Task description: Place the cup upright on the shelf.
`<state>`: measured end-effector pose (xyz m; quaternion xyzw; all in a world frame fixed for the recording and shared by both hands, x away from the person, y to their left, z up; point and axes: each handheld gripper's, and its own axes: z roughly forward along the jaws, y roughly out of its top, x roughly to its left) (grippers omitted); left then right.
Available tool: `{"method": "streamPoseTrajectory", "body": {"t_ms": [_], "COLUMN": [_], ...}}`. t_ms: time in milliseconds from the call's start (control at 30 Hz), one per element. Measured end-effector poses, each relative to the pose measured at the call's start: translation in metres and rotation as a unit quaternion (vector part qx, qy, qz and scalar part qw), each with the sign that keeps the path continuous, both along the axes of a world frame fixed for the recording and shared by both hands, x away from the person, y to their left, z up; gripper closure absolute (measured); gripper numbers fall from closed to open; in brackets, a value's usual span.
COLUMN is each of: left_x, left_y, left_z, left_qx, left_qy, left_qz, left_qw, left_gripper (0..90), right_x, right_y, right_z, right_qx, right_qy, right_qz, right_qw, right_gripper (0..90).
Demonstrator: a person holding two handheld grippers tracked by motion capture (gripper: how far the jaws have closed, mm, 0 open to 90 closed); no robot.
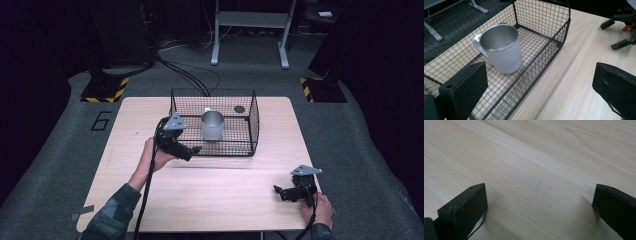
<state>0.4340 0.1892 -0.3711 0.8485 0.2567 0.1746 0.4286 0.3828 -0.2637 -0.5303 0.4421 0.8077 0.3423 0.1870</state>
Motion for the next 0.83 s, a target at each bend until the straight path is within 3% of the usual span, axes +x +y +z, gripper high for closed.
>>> {"method": "streamPoseTrajectory", "body": {"t_ms": [67,233,400,500,667,733,767,833], "left_x": [-0.011,-0.033,-0.052,-0.059,-0.071,-0.073,-0.075,-0.076], "left_y": [0.010,0.031,0.058,0.071,0.095,0.100,0.103,0.106], "left_z": [-0.010,-0.038,-0.082,-0.108,-0.143,-0.148,-0.151,-0.154], "left_qx": [-0.005,0.009,0.014,0.025,0.028,0.041,0.038,0.034], "left_qy": [0.001,0.007,0.043,0.062,0.095,0.090,0.087,0.084], "left_qz": [0.008,0.036,0.076,0.099,0.146,0.158,0.169,0.176], "left_qw": [1.0000,0.9993,0.9961,0.9928,0.9843,0.9824,0.9810,0.9803], "left_gripper": [0.1,0.1,0.1,0.1,0.1,0.1,0.0,0.0], "right_x": [0.000,0.000,0.000,0.000,0.000,0.000,0.000,0.000], "right_y": [0.000,0.000,0.000,0.000,0.000,0.000,0.000,0.000], "right_z": [0.000,0.000,0.000,0.000,0.000,0.000,0.000,0.000], "right_qx": [0.000,0.000,0.001,0.000,0.001,0.001,0.000,0.000], "right_qy": [0.000,0.001,0.001,0.000,0.001,0.002,0.001,0.001], "right_qz": [0.000,0.000,-0.001,0.000,-0.002,-0.002,-0.001,-0.001], "right_qw": [1.0000,1.0000,1.0000,1.0000,1.0000,1.0000,1.0000,1.0000], "right_gripper": [0.0,0.0,0.0,0.0,0.0,0.0,0.0,0.0]}}
